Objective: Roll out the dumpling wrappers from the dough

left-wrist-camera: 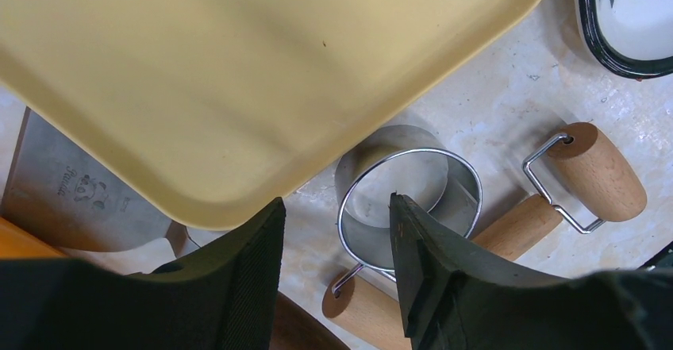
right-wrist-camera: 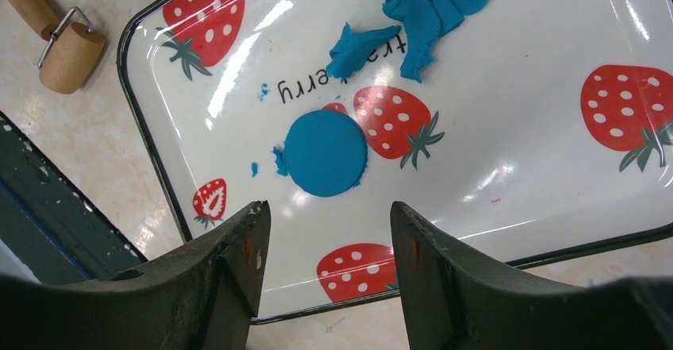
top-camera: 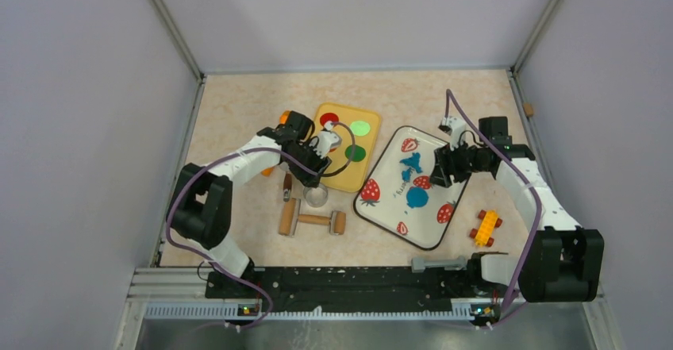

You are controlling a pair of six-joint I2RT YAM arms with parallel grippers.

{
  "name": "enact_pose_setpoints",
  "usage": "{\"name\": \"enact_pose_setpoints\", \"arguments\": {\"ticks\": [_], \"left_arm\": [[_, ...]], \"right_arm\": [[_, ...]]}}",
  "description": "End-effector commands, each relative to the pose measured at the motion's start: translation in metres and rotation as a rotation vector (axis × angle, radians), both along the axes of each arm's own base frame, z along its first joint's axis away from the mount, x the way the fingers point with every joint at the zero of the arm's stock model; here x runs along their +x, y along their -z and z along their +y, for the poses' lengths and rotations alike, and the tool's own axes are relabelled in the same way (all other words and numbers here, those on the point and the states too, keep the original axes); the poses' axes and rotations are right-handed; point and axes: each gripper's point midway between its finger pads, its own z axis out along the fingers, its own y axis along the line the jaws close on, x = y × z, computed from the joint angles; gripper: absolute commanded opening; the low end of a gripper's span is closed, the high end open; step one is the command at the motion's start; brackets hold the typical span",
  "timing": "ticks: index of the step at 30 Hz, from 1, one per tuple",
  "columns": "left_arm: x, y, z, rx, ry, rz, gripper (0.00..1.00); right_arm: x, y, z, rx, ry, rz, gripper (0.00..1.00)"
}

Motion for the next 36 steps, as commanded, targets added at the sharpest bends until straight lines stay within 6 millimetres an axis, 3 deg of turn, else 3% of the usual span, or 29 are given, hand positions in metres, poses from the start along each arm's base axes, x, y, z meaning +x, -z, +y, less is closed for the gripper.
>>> {"name": "enact_pose_setpoints", "arguments": {"ticks": [1, 3, 7, 10, 16, 24, 36], "left_arm": [[0.009, -0.011, 0.000, -0.017, -0.011, -0.025, 0.55], [0.015, -0.022, 0.008, 0.007, -0.069, -0.045, 0.57], [0.033, -0.041, 0.044, 0.071, -0.278, -0.089, 0.61], [0.035, -0.040, 0.070, 0.109, -0.399, -0.068, 0.64], [0.031, -0.030, 0.105, 0.150, -0.468, 0.027, 0.64], [0.029, -0.035, 0.077, -0.143, -0.685, 0.325, 0.65], [0.007, 0.013, 0.082, -0.069, -0.776, 0.466, 0.54]], "right_arm": [[0.003, -0.005, 0.003, 0.002, -0.019, -0.030, 0.59], [0.002, -0.006, 0.002, -0.004, -0.023, -0.028, 0.59], [0.003, -0.009, 0.001, -0.010, -0.018, -0.037, 0.59], [0.005, -0.010, 0.001, -0.007, -0.012, -0.040, 0.60], [0.009, -0.012, 0.003, 0.008, -0.004, -0.032, 0.61], [0.012, -0.012, 0.006, 0.028, 0.007, -0.023, 0.62], [0.014, -0.019, 0.007, 0.034, 0.003, -0.028, 0.62]]}}
